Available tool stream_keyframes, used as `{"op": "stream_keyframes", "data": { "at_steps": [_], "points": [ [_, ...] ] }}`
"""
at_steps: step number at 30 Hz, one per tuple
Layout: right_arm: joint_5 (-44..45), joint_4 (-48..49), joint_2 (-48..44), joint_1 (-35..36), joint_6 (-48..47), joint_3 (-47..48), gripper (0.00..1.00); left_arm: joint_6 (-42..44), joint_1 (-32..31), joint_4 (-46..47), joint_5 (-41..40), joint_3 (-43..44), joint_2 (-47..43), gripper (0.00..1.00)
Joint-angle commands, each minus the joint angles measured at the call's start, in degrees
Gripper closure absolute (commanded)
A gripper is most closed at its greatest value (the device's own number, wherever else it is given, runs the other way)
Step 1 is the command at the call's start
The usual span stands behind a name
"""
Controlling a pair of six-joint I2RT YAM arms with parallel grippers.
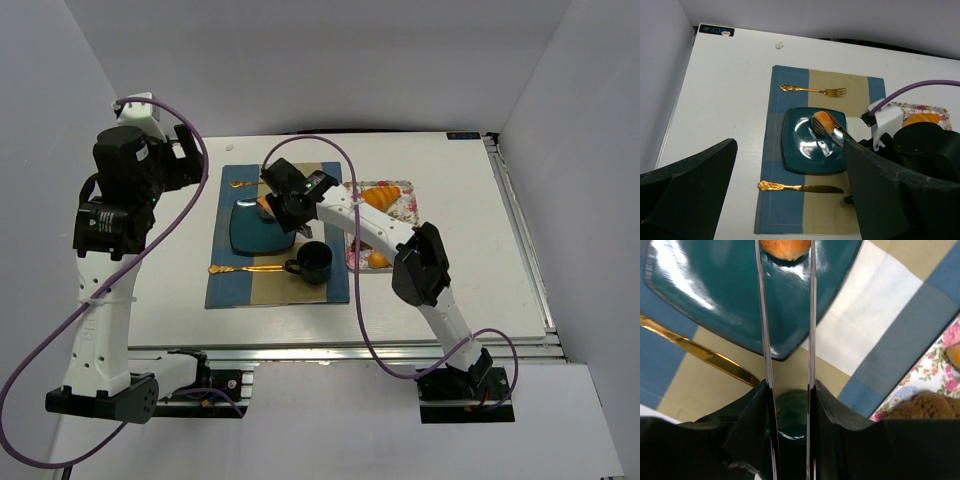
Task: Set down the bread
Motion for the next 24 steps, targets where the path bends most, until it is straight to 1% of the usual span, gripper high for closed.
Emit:
{"op": "stream_keyframes", "data": {
  "at_steps": [1,6,7,9,11,12,15,20,24],
  "points": [
    [3.79,2.24,-2.82,-0.28,0.31,-1.08,0.57,0.79,-0.55,-0.36,-0.62,-0.76,-1.29,0.02],
    [5.64,0.13,-2.99,-0.37,1.28,-1.6,0.57,0.79,-0.9,-0.27,-0.8,-1.11,-1.37,0.02],
    [5.64,0.04,-3.17,-0.46,1.28,-1.95,0.54,0.79,-0.9,-0.28,-0.97,-1.11,-1.55,0.02],
    [5.55,0.12,-3.78,-0.37,1.37,-3.27,0.53,0.97,-0.99,-0.28,-1.24,-1.28,-1.64,0.02],
    [5.29,0.48,-4.48,-0.28,1.28,-3.8,0.47,0.97,-1.17,-0.28,-1.41,-1.46,-1.64,0.02],
    [5.03,0.82,-4.84,-0.28,1.02,-3.89,0.4,0.97,-1.17,-0.36,-1.41,-1.46,-1.64,0.02],
    [3.89,1.7,-5.89,-0.28,0.58,-3.45,0.31,0.97,-1.34,-0.19,-1.5,-1.46,-1.64,0.02],
    [3.27,2.15,-8.43,-0.28,1.37,-2.05,0.31,0.97,-1.61,-0.19,-1.59,-1.2,-1.64,0.02],
    [3.97,2.5,-11.25,-0.28,2.95,-0.82,0.33,0.97,-1.87,-0.36,-1.94,-1.2,-1.64,0.02]
  ]
}}
